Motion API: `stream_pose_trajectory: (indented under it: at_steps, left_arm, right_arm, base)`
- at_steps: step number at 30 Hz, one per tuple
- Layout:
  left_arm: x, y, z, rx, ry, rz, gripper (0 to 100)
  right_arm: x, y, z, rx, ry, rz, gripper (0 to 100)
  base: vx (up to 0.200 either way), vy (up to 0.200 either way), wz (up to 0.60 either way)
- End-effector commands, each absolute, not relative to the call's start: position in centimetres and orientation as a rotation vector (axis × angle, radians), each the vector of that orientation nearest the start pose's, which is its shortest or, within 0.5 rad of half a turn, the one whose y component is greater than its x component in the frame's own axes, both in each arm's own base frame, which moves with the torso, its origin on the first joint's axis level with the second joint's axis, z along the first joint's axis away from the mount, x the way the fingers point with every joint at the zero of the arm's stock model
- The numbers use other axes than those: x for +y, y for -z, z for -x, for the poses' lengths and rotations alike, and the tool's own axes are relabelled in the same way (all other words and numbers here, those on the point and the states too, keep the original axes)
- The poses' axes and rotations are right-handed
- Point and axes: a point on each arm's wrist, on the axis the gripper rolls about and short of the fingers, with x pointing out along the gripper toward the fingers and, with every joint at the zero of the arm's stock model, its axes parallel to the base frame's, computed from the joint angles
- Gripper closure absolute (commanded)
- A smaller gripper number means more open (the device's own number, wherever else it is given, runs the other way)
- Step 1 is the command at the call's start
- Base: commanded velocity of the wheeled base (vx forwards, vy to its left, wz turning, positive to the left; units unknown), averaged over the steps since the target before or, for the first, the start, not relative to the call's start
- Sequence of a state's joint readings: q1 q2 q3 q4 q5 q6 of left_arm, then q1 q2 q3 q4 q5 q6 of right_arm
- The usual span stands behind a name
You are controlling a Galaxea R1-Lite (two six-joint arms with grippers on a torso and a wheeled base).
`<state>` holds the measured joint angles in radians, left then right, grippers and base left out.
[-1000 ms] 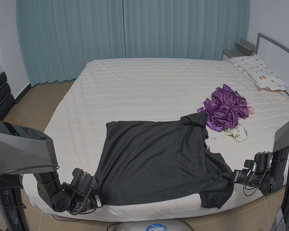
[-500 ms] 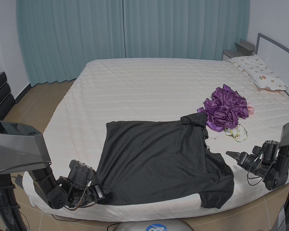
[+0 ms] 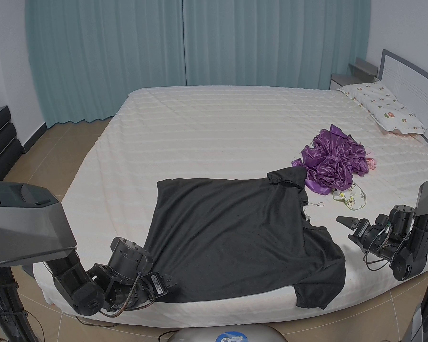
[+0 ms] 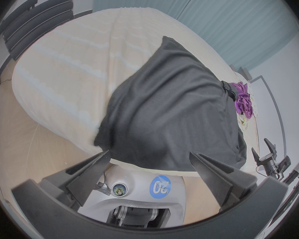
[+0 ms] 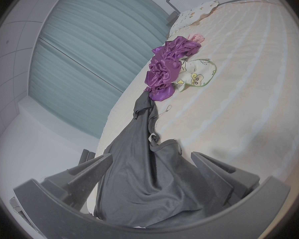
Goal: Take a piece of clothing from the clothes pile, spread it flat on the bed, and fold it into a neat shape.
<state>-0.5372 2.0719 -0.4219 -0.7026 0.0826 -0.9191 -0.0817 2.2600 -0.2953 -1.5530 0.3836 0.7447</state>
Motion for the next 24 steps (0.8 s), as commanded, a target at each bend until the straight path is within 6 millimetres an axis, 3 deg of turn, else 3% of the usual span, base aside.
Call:
stream_pose_trajectory:
  at_steps: [1,7,13,20,24]
  left_arm:
    - [-13.5,-0.3,-22.9,1.0,-0.02,0.557,0]
    - [-13.5,-0.4,-23.0,0.999,-0.021,0.556,0]
    - [-13.5,-0.6,-23.8,0.971,-0.04,0.593,0]
    - [-11.6,-1.2,-25.9,0.907,-0.103,0.663,0]
    - [-10.3,-1.4,-27.2,0.874,-0.14,0.702,0]
  right_arm:
    - [-0.9,0.0,-28.7,0.496,-0.158,-0.815,0]
    - [0.0,-0.2,-29.0,0.496,-0.189,-0.8,0]
    - [1.1,-0.5,-30.3,0.482,-0.221,-0.787,0]
    - [3.9,0.5,-34.2,0.541,-0.192,-0.753,0]
    - [6.9,1.1,-36.0,0.621,-0.241,-0.711,0]
  base:
    - [0.0,-0.2,0.0]
    - [0.0,-0.2,0.0]
    - [0.0,0.0,0.0]
    - [0.0,0.0,0.0]
    - [0.0,0.0,0.0]
